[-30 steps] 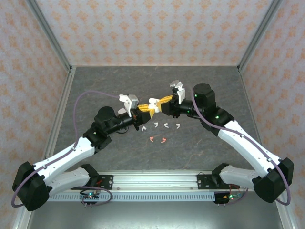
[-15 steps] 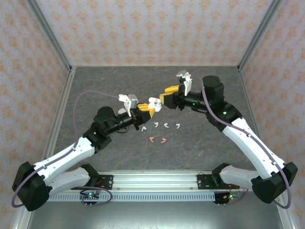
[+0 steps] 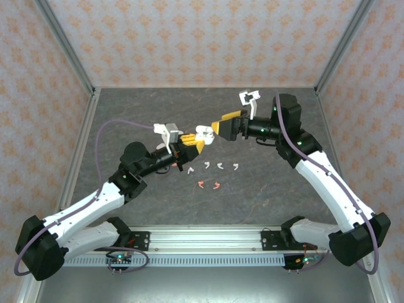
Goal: Insert the wireless bluetooth earbuds into the charging case
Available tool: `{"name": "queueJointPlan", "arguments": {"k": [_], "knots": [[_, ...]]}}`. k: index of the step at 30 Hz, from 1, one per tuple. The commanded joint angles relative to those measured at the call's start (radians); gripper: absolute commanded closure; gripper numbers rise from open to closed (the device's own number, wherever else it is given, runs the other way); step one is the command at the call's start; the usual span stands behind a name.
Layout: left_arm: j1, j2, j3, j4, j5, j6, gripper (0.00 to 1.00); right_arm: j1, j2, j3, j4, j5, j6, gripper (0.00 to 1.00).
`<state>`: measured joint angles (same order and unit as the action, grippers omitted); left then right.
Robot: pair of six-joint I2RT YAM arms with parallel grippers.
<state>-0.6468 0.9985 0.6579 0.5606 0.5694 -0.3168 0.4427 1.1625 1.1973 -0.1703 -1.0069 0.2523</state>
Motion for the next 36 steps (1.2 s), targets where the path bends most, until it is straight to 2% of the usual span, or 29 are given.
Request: {"name": "queueJointPlan", "arguments": {"k": [1, 22, 27, 36], "knots": [[-0.01, 0.008, 0.051, 0.073, 0.024, 0.006, 1.0, 0.013, 0.01, -0.008, 0.073, -0.077, 0.044, 0.01], [-0.031, 0.063, 0.083, 0.071, 0.027, 0.01, 1.0, 0.075, 0.04, 0.033, 0.003, -0.138, -0.038, 0.0], [-0.031, 0.063, 0.084, 0.067, 0.025, 0.015, 1.0, 0.076, 0.027, 0.039, -0.052, -0.129, -0.081, 0.11], [-0.031, 0.061, 0.087, 0.038, 0.021, 0.031, 1.0, 0.076, -0.034, 0.028, -0.048, -0.118, -0.11, 0.13]]}}
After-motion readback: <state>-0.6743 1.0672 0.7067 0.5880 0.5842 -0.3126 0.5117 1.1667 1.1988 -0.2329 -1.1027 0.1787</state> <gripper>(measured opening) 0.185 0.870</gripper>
